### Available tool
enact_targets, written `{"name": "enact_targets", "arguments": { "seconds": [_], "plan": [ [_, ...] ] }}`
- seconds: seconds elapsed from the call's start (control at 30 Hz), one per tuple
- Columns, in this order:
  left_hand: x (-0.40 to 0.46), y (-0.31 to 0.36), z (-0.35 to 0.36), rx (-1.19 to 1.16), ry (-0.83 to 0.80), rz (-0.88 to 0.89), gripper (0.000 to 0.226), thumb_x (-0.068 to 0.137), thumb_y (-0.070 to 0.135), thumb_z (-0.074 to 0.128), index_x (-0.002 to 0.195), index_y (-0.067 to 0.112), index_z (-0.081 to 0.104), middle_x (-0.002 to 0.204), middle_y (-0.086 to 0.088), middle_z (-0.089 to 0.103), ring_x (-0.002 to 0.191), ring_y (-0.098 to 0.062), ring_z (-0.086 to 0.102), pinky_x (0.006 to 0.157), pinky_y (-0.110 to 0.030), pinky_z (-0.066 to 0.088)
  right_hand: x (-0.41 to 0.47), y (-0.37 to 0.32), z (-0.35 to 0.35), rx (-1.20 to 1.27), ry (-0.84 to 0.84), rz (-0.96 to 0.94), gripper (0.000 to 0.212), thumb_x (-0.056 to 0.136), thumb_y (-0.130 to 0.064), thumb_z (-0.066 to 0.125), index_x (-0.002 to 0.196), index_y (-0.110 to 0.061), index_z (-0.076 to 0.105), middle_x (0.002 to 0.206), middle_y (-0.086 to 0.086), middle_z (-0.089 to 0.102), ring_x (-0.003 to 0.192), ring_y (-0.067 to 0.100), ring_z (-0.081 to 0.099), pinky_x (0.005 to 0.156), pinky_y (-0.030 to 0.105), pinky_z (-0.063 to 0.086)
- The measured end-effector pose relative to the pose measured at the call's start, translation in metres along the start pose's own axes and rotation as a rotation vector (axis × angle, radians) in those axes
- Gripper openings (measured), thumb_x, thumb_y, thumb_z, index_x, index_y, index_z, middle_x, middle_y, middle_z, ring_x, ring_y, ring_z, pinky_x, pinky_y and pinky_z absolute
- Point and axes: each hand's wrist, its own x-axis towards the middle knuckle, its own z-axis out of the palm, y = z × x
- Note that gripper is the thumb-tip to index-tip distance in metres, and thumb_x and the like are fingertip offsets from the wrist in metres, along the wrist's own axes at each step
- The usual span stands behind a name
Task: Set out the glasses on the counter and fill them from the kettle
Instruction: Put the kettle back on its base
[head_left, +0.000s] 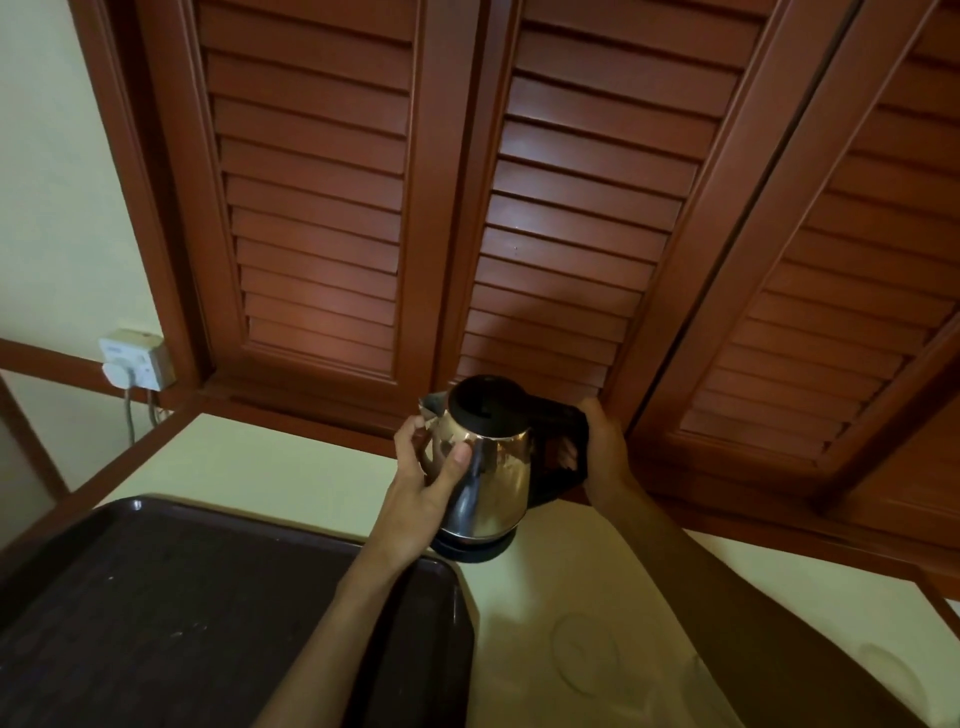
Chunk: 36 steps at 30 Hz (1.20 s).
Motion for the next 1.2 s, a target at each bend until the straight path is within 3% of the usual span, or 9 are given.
{"name": "enact_targets", "arguments": {
  "seconds": [0.1, 0.2, 0.4, 0.53, 0.67, 0.9, 0.97, 1.1, 1.2],
  "plan": [
    [-0.006, -0.006, 0.005, 0.017, -0.03, 0.016, 0.077, 0.085, 0.067, 0.06, 0.15, 0.053, 0.02, 0.143, 0.021, 0.053, 0.132, -0.002, 0.055, 0.11, -0.034, 0.049, 0.004, 0.0, 0.001, 0.005, 0.024, 0.024, 0.043, 0.082, -0.044, 0.056, 0.045, -0.023, 0.058, 0.054, 0.008, 0.047, 0.05, 0.024, 0.045, 0.055, 0.033, 0.038],
    [0.0, -0.009, 0.006, 0.018, -0.055, 0.026, 0.082, 0.087, 0.07, 0.06, 0.155, 0.053, 0.017, 0.158, 0.013, 0.042, 0.145, -0.009, 0.044, 0.118, -0.043, 0.043, 0.006, 0.0, 0.005, 0.034, 0.057, 0.044, 0.038, 0.067, -0.053, 0.06, 0.048, -0.02, 0.057, 0.054, 0.009, 0.044, 0.047, 0.021, 0.043, 0.051, 0.033, 0.035],
    [0.009, -0.012, -0.003, -0.017, -0.104, 0.017, 0.099, 0.083, 0.078, 0.06, 0.161, 0.048, 0.007, 0.167, 0.011, 0.03, 0.152, -0.009, 0.033, 0.124, -0.048, 0.034, 0.01, -0.002, 0.009, 0.069, 0.036, 0.026, 0.037, 0.074, -0.044, 0.061, 0.045, -0.021, 0.056, 0.044, 0.002, 0.044, 0.042, 0.018, 0.038, 0.048, 0.031, 0.031],
    [0.001, -0.01, 0.003, 0.011, -0.13, 0.058, 0.089, 0.092, 0.062, 0.062, 0.162, 0.044, 0.009, 0.167, 0.013, 0.03, 0.153, -0.007, 0.031, 0.124, -0.046, 0.033, 0.011, 0.012, -0.004, 0.122, 0.07, 0.07, 0.031, 0.07, -0.048, 0.064, 0.053, -0.022, 0.068, 0.066, 0.011, 0.052, 0.065, 0.029, 0.048, 0.069, 0.043, 0.04],
    [-0.006, -0.012, 0.006, 0.057, -0.125, 0.097, 0.084, 0.096, 0.054, 0.062, 0.162, 0.045, 0.01, 0.168, 0.018, 0.026, 0.155, -0.004, 0.026, 0.126, -0.045, 0.03, -0.001, 0.018, -0.016, 0.128, 0.06, 0.095, 0.039, 0.078, -0.042, 0.059, 0.045, -0.022, 0.058, 0.052, 0.007, 0.044, 0.048, 0.025, 0.042, 0.053, 0.034, 0.035],
    [-0.011, -0.028, -0.003, -0.031, -0.133, 0.032, 0.072, 0.099, 0.046, 0.057, 0.153, 0.055, 0.01, 0.145, 0.045, 0.037, 0.131, 0.028, 0.037, 0.113, -0.011, 0.038, -0.014, 0.001, -0.001, 0.091, -0.011, 0.048, 0.045, 0.071, -0.046, 0.062, 0.04, -0.017, 0.048, 0.038, 0.005, 0.038, 0.036, 0.021, 0.035, 0.043, 0.03, 0.031],
    [-0.01, -0.031, -0.005, -0.035, -0.125, 0.018, 0.07, 0.098, 0.038, 0.053, 0.149, 0.053, 0.008, 0.135, 0.052, 0.035, 0.119, 0.039, 0.036, 0.101, 0.001, 0.039, -0.011, -0.004, 0.003, 0.072, 0.004, 0.039, 0.048, 0.081, -0.039, 0.06, 0.041, -0.016, 0.049, 0.037, 0.003, 0.038, 0.034, 0.019, 0.036, 0.043, 0.029, 0.031],
    [-0.005, -0.031, -0.005, 0.001, -0.162, -0.015, 0.072, 0.098, 0.05, 0.062, 0.151, 0.06, 0.015, 0.144, 0.042, 0.046, 0.135, 0.016, 0.045, 0.106, -0.014, 0.041, -0.005, 0.001, 0.001, 0.048, 0.016, 0.073, 0.052, 0.09, -0.039, 0.054, 0.042, -0.017, 0.052, 0.039, 0.004, 0.042, 0.036, 0.019, 0.04, 0.046, 0.029, 0.035],
    [-0.008, -0.027, -0.006, 0.023, -0.172, -0.006, 0.068, 0.097, 0.048, 0.06, 0.147, 0.065, 0.016, 0.137, 0.05, 0.047, 0.132, 0.021, 0.044, 0.102, -0.006, 0.041, -0.008, 0.003, 0.0, 0.01, 0.007, 0.088, 0.05, 0.082, -0.046, 0.054, 0.039, -0.02, 0.053, 0.041, 0.005, 0.043, 0.04, 0.022, 0.041, 0.05, 0.031, 0.038]
  ]
}}
